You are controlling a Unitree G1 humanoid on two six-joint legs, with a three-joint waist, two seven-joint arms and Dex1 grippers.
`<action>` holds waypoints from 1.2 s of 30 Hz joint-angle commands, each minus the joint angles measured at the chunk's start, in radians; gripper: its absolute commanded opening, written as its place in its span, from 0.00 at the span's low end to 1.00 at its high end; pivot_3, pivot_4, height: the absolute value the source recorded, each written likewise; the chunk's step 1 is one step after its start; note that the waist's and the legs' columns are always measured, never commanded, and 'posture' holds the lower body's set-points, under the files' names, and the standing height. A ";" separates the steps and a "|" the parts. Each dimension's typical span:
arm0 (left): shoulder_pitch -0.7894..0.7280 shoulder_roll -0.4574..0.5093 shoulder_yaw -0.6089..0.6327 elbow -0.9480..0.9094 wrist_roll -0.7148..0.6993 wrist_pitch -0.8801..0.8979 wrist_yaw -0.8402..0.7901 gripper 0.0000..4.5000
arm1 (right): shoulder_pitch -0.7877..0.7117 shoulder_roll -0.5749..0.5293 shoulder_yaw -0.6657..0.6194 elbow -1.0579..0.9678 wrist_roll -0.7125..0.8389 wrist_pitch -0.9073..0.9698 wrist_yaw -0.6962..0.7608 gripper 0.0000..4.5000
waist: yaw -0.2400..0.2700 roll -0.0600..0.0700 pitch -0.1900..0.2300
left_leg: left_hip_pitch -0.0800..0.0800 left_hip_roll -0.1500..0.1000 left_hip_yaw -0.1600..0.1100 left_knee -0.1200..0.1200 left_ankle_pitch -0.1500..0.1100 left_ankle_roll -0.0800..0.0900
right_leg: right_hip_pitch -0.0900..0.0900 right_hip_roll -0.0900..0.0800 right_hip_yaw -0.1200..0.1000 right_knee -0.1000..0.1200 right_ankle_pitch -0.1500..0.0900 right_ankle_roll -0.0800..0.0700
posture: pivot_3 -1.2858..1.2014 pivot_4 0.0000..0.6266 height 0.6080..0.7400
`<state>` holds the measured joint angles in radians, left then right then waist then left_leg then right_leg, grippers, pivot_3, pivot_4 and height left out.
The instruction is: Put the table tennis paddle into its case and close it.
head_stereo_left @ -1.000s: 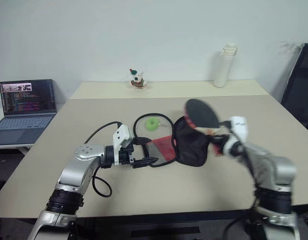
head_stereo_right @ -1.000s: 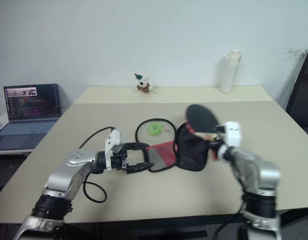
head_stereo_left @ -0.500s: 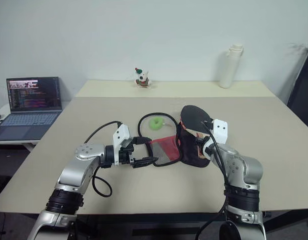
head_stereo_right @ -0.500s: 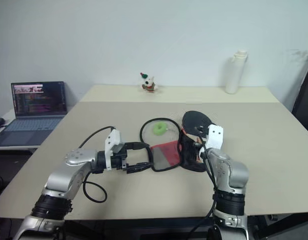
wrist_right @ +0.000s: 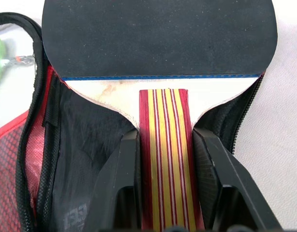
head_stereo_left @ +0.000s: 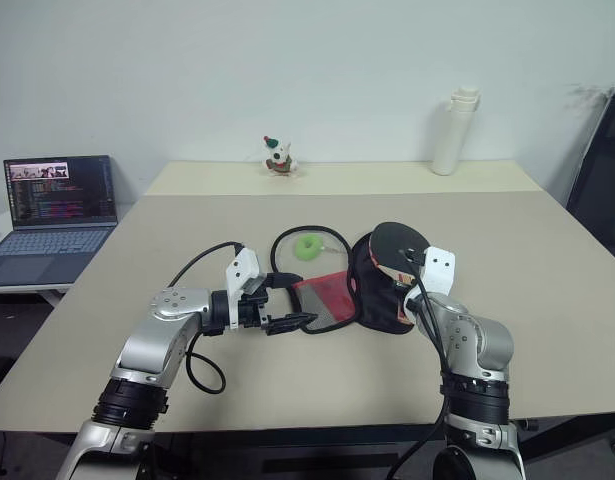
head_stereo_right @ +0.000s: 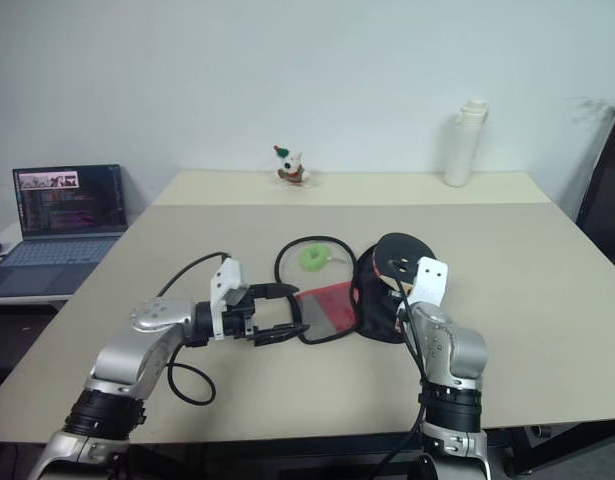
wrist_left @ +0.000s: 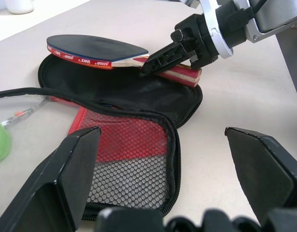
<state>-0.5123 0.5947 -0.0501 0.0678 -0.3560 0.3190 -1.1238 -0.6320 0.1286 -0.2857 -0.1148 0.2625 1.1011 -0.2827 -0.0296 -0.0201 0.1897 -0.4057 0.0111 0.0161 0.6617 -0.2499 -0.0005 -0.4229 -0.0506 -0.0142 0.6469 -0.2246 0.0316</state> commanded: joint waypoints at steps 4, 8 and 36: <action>0.002 0.003 0.018 -0.046 -0.015 -0.014 0.003 1.00 | 0.006 0.103 0.008 -0.023 0.043 -0.008 -0.021 0.24 | 0.000 0.000 0.000 | 0.000 0.000 0.000 0.000 0.000 0.000 | 0.000 0.000 0.000 0.000 0.000 0.000 | 0.52 0.24 1.00; 0.004 0.003 0.019 -0.050 -0.016 -0.012 0.005 1.00 | 0.005 0.099 0.021 -0.028 0.054 -0.008 -0.029 0.24 | 0.000 0.000 0.000 | 0.000 0.000 0.000 0.000 0.000 0.000 | 0.000 0.000 0.000 0.000 0.000 0.000 | 0.52 0.24 1.00; 0.026 0.006 0.022 -0.062 -0.012 -0.011 0.016 1.00 | 0.018 0.097 0.060 -0.059 0.101 -0.063 -0.049 0.98 | -0.002 0.000 0.000 | 0.000 0.000 0.000 0.000 0.000 0.000 | 0.000 0.000 0.000 0.000 0.000 0.000 | 0.52 0.24 1.00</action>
<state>-0.4853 0.5947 -0.0501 0.0450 -0.3560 0.3192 -1.1167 -0.5974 0.1335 -0.2130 -0.1251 0.3302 1.0544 -0.3400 -0.0313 -0.0201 0.1897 -0.4056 0.0112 0.0159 0.6615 -0.2499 -0.0005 -0.4227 -0.0506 -0.0140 0.6465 -0.2248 0.0318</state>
